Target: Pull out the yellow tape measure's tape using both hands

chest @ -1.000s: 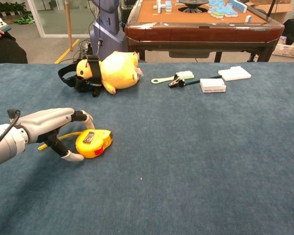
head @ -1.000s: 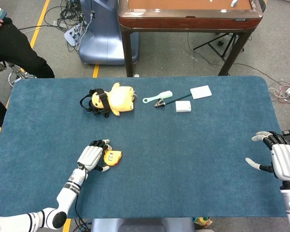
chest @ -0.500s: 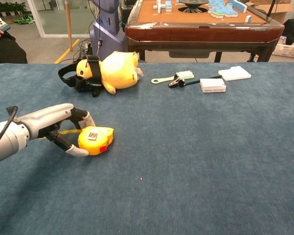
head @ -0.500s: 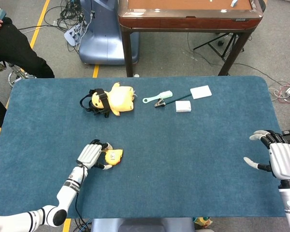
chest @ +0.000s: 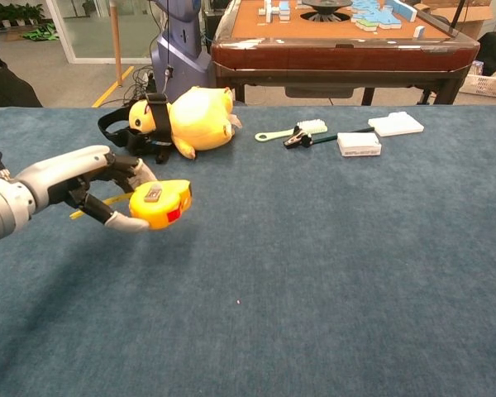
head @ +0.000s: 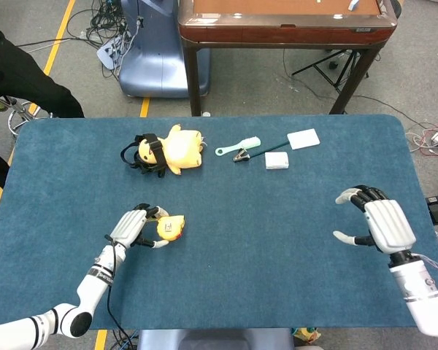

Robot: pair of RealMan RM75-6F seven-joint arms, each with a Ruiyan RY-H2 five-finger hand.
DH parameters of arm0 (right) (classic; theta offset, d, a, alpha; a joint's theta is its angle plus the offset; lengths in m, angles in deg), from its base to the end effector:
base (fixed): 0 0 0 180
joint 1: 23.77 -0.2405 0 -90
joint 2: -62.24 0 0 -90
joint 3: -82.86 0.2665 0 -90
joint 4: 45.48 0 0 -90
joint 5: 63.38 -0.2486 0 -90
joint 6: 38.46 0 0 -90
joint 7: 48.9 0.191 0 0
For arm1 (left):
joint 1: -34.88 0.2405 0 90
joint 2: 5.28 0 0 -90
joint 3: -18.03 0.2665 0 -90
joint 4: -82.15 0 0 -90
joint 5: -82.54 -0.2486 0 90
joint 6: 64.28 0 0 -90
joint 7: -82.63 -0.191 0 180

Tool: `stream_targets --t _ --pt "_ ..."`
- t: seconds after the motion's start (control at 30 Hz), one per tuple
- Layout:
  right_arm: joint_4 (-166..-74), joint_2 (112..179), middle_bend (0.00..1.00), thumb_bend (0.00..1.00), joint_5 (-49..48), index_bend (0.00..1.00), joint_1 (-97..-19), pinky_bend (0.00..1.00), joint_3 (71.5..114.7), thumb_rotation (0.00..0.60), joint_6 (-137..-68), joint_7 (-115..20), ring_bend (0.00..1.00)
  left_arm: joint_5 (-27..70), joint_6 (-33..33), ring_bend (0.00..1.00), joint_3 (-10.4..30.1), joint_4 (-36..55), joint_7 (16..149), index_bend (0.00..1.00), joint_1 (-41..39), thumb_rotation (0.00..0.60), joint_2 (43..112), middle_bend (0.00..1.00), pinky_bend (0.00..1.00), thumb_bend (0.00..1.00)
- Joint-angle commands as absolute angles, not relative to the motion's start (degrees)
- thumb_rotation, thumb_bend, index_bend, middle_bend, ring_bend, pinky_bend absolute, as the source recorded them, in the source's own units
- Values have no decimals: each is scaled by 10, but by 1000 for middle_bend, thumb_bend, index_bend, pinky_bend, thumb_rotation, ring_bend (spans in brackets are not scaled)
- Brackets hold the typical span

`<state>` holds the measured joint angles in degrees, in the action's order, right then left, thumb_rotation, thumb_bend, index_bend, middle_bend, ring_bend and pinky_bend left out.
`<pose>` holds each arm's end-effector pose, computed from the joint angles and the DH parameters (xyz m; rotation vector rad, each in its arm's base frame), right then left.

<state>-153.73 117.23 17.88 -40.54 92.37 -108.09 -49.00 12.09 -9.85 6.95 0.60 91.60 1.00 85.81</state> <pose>-0.2375 -0.3070 0.1270 1.5564 -1.0084 1.0368 -0.1854 0.3782 -0.0800 -1.6204 -1.4554 -1.1700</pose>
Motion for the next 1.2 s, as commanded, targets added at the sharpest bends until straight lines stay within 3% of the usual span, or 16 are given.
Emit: stream_targets --t 0.03,0.3,0.5,0.7,1.2 --pt "-1558 1167 355 155 172 378 -449 228 941 600 -1029 -475 235 96 -91 334 49 -20 963 491 4 600 837 484 101 154" --pt "-1568 1197 366 182 117 378 -540 229 973 600 -922 -449 257 75 -71 334 17 -77 1009 491 -11 600 817 484 102 154" --pt "-1561 1237 295 183 54 378 -602 204 990 600 -868 -466 207 66 -50 329 12 -104 995 490 -17 600 818 484 102 154" --pt "-1548 1276 223 182 4 378 -645 102 1001 600 -846 -476 108 75 -35 324 11 -112 968 490 -22 600 827 484 102 154" --pt "-1523 1309 172 182 -43 378 -700 61 1026 600 -821 -443 62 80 -20 310 17 -127 934 493 -31 600 835 484 102 154"
